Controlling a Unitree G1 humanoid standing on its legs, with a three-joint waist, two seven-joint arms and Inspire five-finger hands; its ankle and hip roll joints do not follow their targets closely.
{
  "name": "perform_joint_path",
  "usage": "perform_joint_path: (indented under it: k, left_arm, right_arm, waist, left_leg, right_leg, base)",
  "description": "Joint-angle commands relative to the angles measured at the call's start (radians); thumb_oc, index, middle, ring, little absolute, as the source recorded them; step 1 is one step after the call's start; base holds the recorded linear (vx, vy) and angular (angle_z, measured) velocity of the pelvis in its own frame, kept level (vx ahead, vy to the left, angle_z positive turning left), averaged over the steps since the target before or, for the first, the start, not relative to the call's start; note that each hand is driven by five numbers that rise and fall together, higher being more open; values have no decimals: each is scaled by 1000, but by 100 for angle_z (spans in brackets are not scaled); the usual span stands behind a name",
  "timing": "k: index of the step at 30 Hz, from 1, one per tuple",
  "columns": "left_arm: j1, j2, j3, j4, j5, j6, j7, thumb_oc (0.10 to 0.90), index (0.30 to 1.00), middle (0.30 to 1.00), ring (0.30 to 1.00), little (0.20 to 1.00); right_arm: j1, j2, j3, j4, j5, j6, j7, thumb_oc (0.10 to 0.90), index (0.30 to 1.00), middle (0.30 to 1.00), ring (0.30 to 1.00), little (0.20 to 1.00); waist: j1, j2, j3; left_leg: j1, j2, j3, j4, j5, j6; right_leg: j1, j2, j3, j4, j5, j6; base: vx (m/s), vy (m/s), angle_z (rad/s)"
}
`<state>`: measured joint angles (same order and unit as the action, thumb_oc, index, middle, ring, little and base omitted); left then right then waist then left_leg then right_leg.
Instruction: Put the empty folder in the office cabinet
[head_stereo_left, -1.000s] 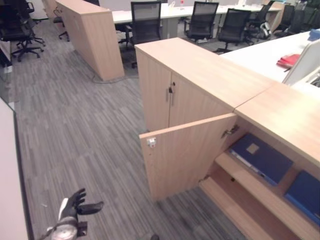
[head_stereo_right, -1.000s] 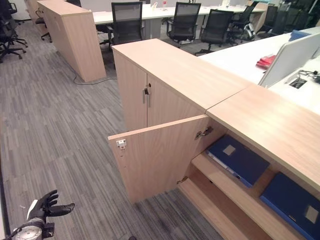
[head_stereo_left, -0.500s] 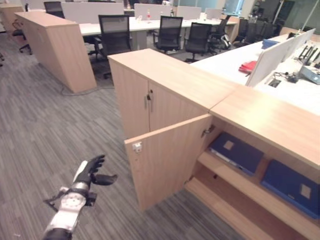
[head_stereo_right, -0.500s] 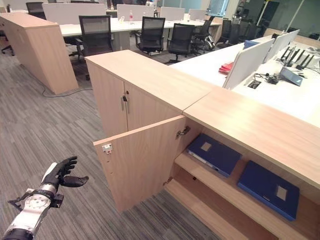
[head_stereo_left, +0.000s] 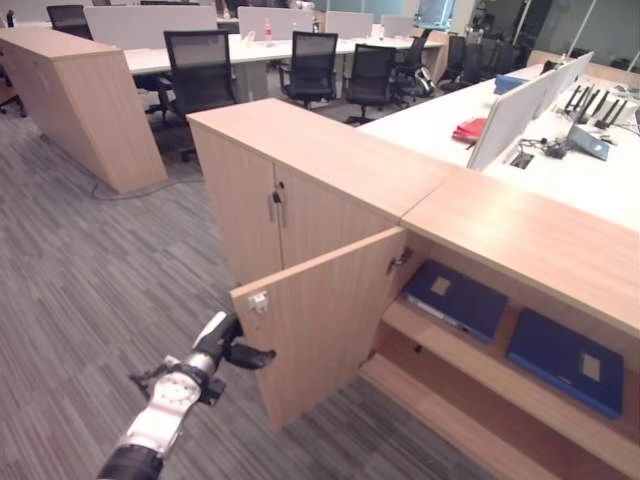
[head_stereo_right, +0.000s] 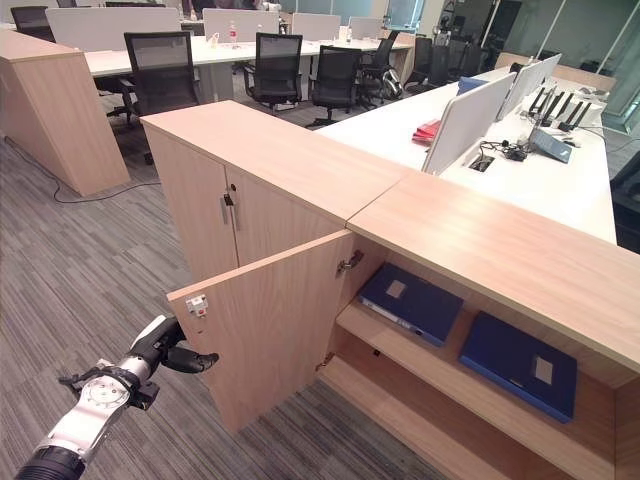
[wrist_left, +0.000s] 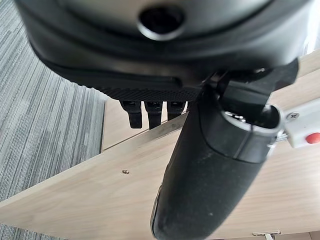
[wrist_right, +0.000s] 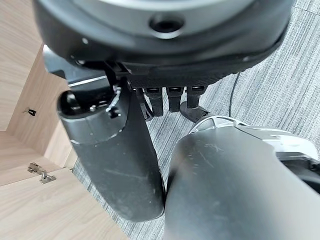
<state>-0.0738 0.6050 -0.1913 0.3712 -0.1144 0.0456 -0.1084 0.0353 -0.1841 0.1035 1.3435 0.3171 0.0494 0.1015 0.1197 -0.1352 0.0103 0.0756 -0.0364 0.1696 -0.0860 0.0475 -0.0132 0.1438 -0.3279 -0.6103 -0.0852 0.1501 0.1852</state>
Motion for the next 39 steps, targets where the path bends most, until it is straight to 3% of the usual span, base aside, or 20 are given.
perform_joint_path:
  k: [1,6,14,19,23,33,39]
  left_arm:
    - [-205,-65,-84,-172,-25,-113,-75,800,900,900,900,900]
    - [-183,-106,-156,-354,-108,-122,-125,800,900,900,900,900]
    - [-169,-212,-309,-410,-260,-85,-181,800,900,900,900,900]
    - [-185,-208,-432,-428,-279,-44,-248,800,900,900,900,900]
    - [-226,-184,-511,-477,-242,-48,-279,800,900,900,900,900]
    - [-254,-208,-542,-470,-255,-51,-265,800,900,900,900,900]
    - [-266,-225,-537,-443,-250,-52,-246,800,900,900,900,900]
  right_arm:
    - [-64,-40,25,72,-14,-8,8,800,900,900,900,900]
    - [-64,-27,26,89,-9,-12,5,800,900,900,900,900]
    - [-87,9,59,82,22,-15,-7,800,900,900,900,900]
    - [-96,24,118,96,-18,-2,13,800,900,900,900,900]
    - [-88,22,136,124,-51,7,7,800,900,900,900,900]
    - [-77,5,145,118,-4,-2,10,800,900,900,900,900]
    - [-74,-18,114,127,70,-3,8,800,900,900,900,900]
  waist:
    - [-4,53,-34]
    - [-4,47,-31]
    - [-5,40,-11]
    - [-11,34,8]
    - [-22,29,20]
    - [-105,53,28]
    - [-162,77,17]
  left_leg:
    - [42,-16,-36,2,-141,29]
    - [48,-14,-36,2,-147,31]
    - [43,-8,-43,2,-146,32]
    - [33,5,-40,2,-141,25]
    - [19,26,-36,2,-133,13]
    - [38,87,47,8,-123,-19]
    - [67,142,89,40,-134,-48]
  right_leg:
    - [-72,6,-14,4,22,49]
    - [-66,7,-15,4,25,50]
    - [-71,17,-15,4,23,43]
    - [-85,34,-7,3,13,34]
    - [-105,53,5,2,1,27]
    - [-136,109,72,-2,-37,-21]
    - [-135,168,136,-2,-85,-51]
  base:
    - [13,13,-7]
    - [12,7,-7]
    - [-3,-21,6]
    - [-1,-55,-1]
    - [5,-87,-6]
    - [55,-102,-29]
    - [78,-116,-30]
